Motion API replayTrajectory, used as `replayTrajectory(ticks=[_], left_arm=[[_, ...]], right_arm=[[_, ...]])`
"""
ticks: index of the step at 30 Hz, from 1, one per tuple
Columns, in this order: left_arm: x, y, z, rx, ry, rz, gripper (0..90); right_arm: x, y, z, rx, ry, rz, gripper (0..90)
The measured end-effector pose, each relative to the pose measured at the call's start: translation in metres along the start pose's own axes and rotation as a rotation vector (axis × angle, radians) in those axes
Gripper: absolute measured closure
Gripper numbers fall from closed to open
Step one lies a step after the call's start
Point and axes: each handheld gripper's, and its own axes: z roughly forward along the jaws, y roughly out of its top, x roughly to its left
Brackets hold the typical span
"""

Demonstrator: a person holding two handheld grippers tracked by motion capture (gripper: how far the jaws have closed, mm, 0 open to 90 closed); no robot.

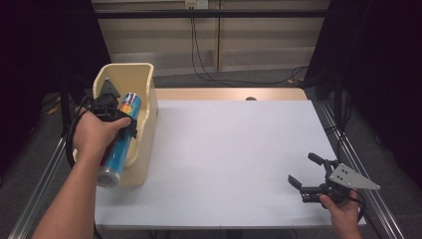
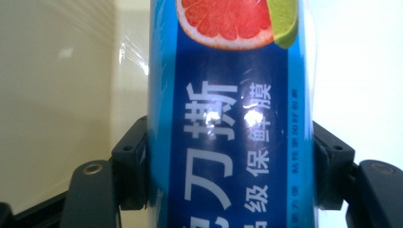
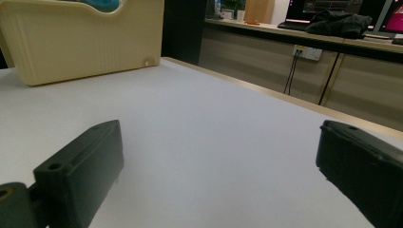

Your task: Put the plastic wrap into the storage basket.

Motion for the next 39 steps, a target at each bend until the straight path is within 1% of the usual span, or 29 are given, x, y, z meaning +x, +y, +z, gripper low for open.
replayTrajectory(ticks=[3, 8, 11, 16, 20, 21, 29, 30, 32, 33, 34, 35, 36, 37, 38, 39], left_arm=[[-0.001, 0.002, -0.002, 0.002, 0.003, -0.001, 32.0], [-0.002, 0.003, 0.000, -0.005, 0.003, -0.012, 31.9], [-0.001, 0.004, 0.001, -0.002, 0.004, -0.003, 31.9], [0.000, 0.004, 0.001, 0.001, 0.001, -0.011, 31.8], [0.001, 0.003, 0.002, 0.007, 0.000, -0.006, 31.8], [0.001, 0.003, 0.002, 0.006, 0.004, -0.011, 31.8], [0.001, 0.003, 0.003, 0.017, -0.008, -0.021, 31.0], [0.001, 0.004, 0.003, 0.012, -0.008, -0.023, 31.0], [0.000, 0.004, -0.003, -0.023, -0.016, -0.023, 30.8], [0.000, 0.005, -0.009, -0.052, -0.031, -0.019, 33.3], [-0.002, 0.007, -0.016, -0.068, -0.046, -0.017, 33.3], [-0.006, 0.007, -0.023, -0.067, -0.030, -0.002, 32.5], [-0.011, 0.007, -0.029, -0.053, -0.024, 0.014, 30.9], [-0.013, 0.006, -0.032, -0.061, -0.038, 0.013, 29.9], [-0.013, 0.006, -0.032, -0.061, -0.038, 0.013, 28.9], [-0.016, 0.005, -0.037, -0.077, -0.055, 0.014, 28.4]], right_arm=[[0.000, 0.000, 0.000, 0.001, 0.001, -0.001, 1.4], [0.000, 0.000, 0.000, -0.002, -0.001, -0.004, 1.4], [0.000, 0.001, -0.001, 0.001, 0.002, -0.003, 1.5], [0.000, 0.000, 0.000, -0.002, 0.001, -0.006, 1.4], [0.000, 0.000, 0.000, -0.002, -0.001, -0.006, 1.5], [0.000, 0.000, 0.000, -0.002, -0.001, -0.006, 1.5], [0.001, 0.001, 0.000, -0.002, 0.002, -0.010, 1.5], [0.001, 0.001, 0.000, -0.002, 0.002, -0.010, 1.5], [0.000, 0.001, -0.001, -0.001, 0.001, -0.008, 1.5], [0.000, 0.001, -0.001, -0.002, 0.003, -0.009, 1.5], [0.000, 0.001, -0.001, -0.002, 0.003, -0.009, 1.5], [0.000, 0.001, 0.000, -0.001, 0.005, -0.012, 1.5], [0.001, 0.001, 0.000, 0.006, 0.008, -0.008, 1.4], [0.001, 0.001, 0.000, 0.008, 0.008, -0.014, 1.5], [0.001, 0.001, 0.000, 0.008, 0.008, -0.014, 1.5], [0.002, 0.001, 0.000, 0.004, 0.010, -0.012, 1.5]])
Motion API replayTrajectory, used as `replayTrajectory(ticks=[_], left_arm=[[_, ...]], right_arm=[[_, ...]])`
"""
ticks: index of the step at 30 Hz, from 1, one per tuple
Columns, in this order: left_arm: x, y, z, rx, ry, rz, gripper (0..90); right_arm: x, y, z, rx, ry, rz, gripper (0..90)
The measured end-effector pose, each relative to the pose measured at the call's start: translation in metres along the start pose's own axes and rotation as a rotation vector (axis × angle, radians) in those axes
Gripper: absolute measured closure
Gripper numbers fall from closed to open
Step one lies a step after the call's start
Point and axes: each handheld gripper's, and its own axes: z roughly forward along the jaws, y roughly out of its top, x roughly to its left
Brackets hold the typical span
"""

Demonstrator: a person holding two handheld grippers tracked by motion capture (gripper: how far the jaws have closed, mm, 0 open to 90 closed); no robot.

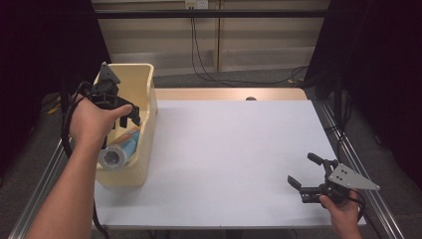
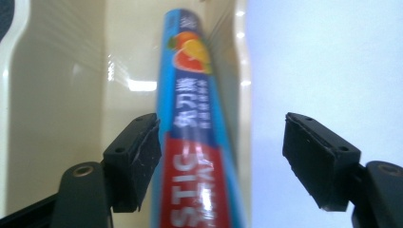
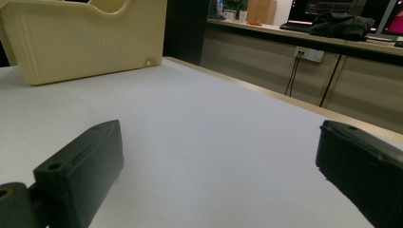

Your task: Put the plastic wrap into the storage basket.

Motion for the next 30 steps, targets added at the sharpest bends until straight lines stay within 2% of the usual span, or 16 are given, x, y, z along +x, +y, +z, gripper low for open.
replayTrajectory(ticks=[8, 14, 21, 24, 25, 30], left_arm=[[-0.011, -0.003, -0.008, 0.013, -0.040, 0.024, 24.5], [-0.016, -0.005, -0.008, 0.016, -0.069, 0.025, 22.2], [-0.025, -0.008, -0.005, 0.033, -0.100, 0.049, 19.5], [-0.032, -0.010, -0.005, 0.034, -0.120, 0.074, 18.2], [-0.038, -0.012, -0.003, 0.040, -0.133, 0.091, 18.0], [-0.050, -0.015, -0.002, 0.039, -0.151, 0.127, 16.5]], right_arm=[[0.001, 0.001, -0.001, -0.002, 0.000, 0.002, 1.5], [0.000, 0.000, -0.001, -0.004, -0.002, 0.003, 1.5], [0.001, 0.000, -0.001, -0.001, -0.003, 0.001, 1.5], [0.002, -0.001, -0.003, 0.001, -0.004, -0.001, 1.5], [0.002, -0.001, -0.003, 0.002, -0.005, 0.001, 1.5], [0.001, 0.001, -0.004, -0.005, -0.008, -0.002, 1.5]])
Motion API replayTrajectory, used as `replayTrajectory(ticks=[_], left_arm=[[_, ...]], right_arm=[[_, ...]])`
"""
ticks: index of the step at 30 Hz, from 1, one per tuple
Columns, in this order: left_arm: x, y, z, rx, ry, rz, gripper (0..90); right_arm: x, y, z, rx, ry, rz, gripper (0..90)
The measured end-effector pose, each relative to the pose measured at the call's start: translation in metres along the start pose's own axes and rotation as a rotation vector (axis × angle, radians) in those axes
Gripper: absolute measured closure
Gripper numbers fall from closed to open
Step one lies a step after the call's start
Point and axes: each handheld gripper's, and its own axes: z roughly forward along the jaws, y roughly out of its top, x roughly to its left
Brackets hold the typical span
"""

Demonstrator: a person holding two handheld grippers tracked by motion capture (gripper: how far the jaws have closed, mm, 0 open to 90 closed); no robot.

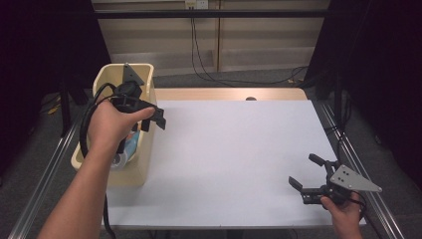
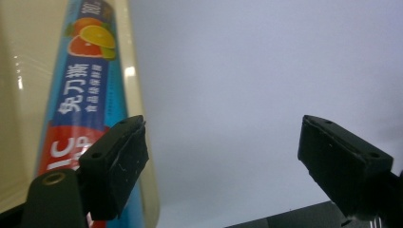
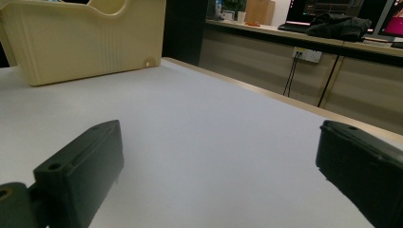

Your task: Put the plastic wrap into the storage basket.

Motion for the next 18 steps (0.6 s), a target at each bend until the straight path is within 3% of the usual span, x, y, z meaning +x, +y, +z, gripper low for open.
replayTrajectory(ticks=[18], left_arm=[[-0.034, -0.003, 0.033, 0.008, -0.050, 0.065, 13.1]], right_arm=[[0.000, -0.001, 0.002, 0.003, 0.003, -0.001, 1.6]])
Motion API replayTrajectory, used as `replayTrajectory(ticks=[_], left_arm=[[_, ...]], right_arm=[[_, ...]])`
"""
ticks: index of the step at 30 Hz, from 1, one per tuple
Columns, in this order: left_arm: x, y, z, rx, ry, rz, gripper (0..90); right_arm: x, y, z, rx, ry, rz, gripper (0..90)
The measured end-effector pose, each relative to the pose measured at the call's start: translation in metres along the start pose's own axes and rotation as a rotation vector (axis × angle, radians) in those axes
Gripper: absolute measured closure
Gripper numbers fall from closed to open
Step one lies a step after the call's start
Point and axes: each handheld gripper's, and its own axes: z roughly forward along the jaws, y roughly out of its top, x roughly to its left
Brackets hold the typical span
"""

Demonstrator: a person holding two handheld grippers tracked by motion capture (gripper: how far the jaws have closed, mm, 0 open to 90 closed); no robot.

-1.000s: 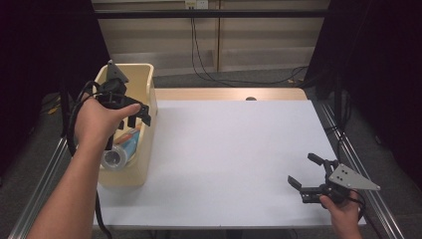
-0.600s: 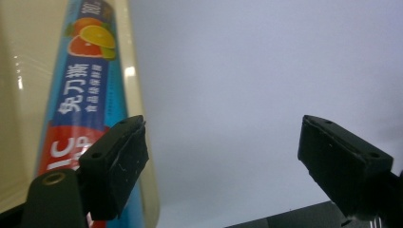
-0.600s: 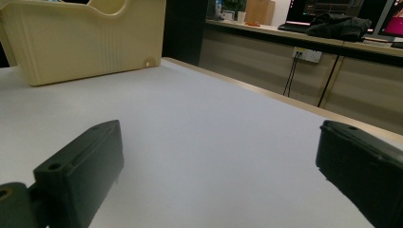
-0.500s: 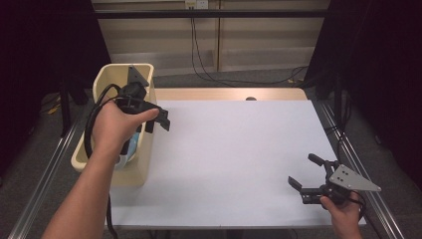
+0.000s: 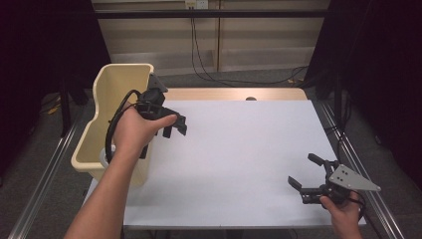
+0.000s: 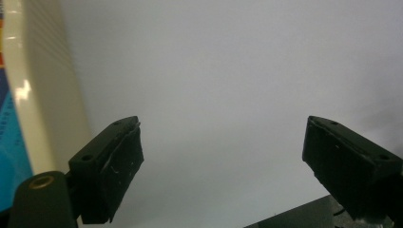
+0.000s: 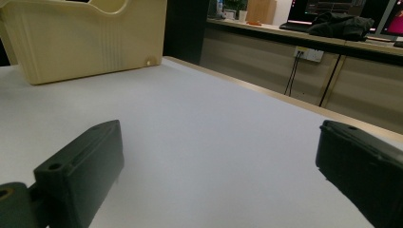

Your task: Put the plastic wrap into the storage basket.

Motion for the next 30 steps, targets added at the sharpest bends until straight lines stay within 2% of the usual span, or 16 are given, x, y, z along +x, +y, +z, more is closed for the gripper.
replayTrajectory(ticks=[5, 12, 16, 18, 24, 26, 30], left_arm=[[-0.005, -0.005, 0.015, 0.014, 0.002, 0.016, 12.6], [-0.010, -0.009, 0.025, 0.011, -0.002, 0.041, 12.3], [-0.015, -0.013, 0.036, 0.014, 0.013, 0.057, 12.3], [-0.017, -0.015, 0.044, 0.023, 0.000, 0.063, 12.2], [-0.020, -0.020, 0.059, 0.024, -0.003, 0.072, 11.8], [-0.021, -0.022, 0.064, 0.040, -0.007, 0.081, 11.8], [-0.022, -0.026, 0.075, 0.027, -0.004, 0.087, 11.1]], right_arm=[[0.001, 0.000, 0.000, 0.000, 0.006, -0.008, 1.6], [0.001, 0.000, 0.001, 0.000, 0.007, -0.008, 1.5], [0.002, 0.000, 0.002, 0.003, 0.011, -0.010, 1.6], [0.002, 0.000, 0.002, 0.004, 0.009, -0.010, 1.6], [0.002, 0.000, 0.002, 0.004, 0.010, -0.012, 1.5], [0.002, 0.000, 0.002, 0.003, 0.010, -0.011, 1.6], [0.002, 0.000, 0.003, 0.004, 0.010, -0.012, 1.6]])
